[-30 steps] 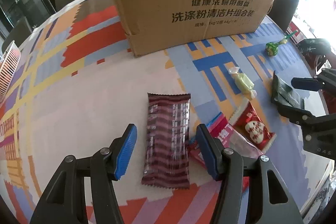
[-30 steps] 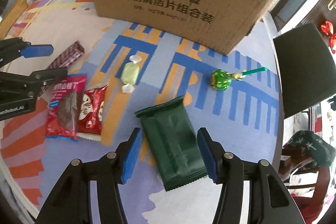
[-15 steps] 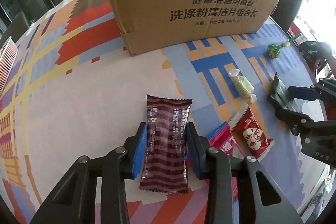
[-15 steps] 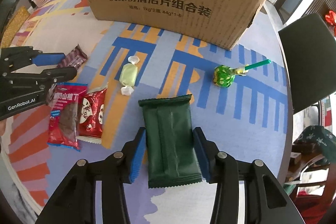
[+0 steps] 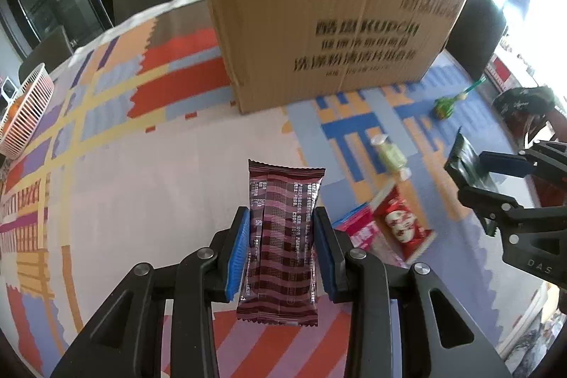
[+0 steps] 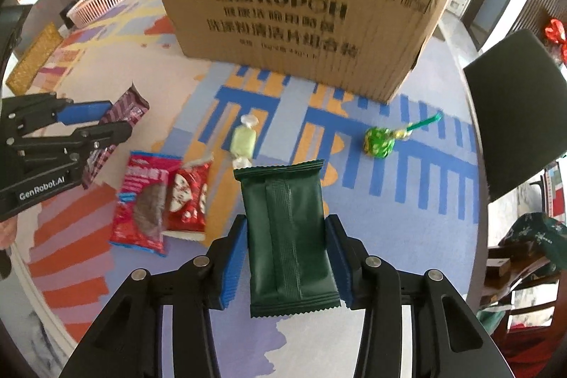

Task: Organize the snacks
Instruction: 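Carry the chocolate bar and green bag over the box with both tools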

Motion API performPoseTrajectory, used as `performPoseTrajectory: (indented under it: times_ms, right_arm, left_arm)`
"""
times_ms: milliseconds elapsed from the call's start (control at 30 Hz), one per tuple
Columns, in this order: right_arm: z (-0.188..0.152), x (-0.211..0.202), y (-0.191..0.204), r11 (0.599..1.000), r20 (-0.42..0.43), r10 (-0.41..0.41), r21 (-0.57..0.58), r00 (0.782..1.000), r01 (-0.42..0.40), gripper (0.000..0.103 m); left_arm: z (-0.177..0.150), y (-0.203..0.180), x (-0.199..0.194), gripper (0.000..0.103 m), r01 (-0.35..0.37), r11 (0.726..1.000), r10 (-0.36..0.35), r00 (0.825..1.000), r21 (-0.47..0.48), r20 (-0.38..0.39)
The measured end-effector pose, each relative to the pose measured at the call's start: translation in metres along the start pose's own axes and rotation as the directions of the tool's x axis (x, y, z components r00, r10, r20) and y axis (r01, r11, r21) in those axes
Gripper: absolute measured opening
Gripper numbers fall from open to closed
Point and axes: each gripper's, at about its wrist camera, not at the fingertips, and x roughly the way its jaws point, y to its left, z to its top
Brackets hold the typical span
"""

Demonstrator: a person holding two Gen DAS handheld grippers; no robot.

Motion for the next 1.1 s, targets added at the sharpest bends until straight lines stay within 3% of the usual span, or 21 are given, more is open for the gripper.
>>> performPoseTrajectory:
  times_ms: [267,633,833,1100]
  right_arm:
    - [0.013,-0.043,-0.001,1.0,0.132,-0.003,0.01,0.991,0.001,0.044]
    - [0.049,-0.098,-0.019,0.997,0.303,0.005,0.072,0.953,-0.028,0.045]
    - [0.072,-0.119,-0.028,0.994,0.365,-0.003,0.099,0.931,-0.036,0.045]
    - [0.106,-0.126,-0.038,0.992,0.402,0.007,0.111,0.916,-0.056,0.045]
  left_arm:
    - [0.019,-0.003,-0.044,0.035,0.019,1.0,-0.017,0.994,-0.022,0.104]
    - [0.065,-0.009,-0.096,0.035,0.036,0.999,-0.028,0.97,-0.027,0.241]
    - [0.093,-0.013,-0.111,0.035,0.05,0.998,-0.042,0.958,-0.023,0.284]
    - [0.132,-0.009,-0.109,0.035,0.074,0.997,-0.061,0.955,-0.033,0.29]
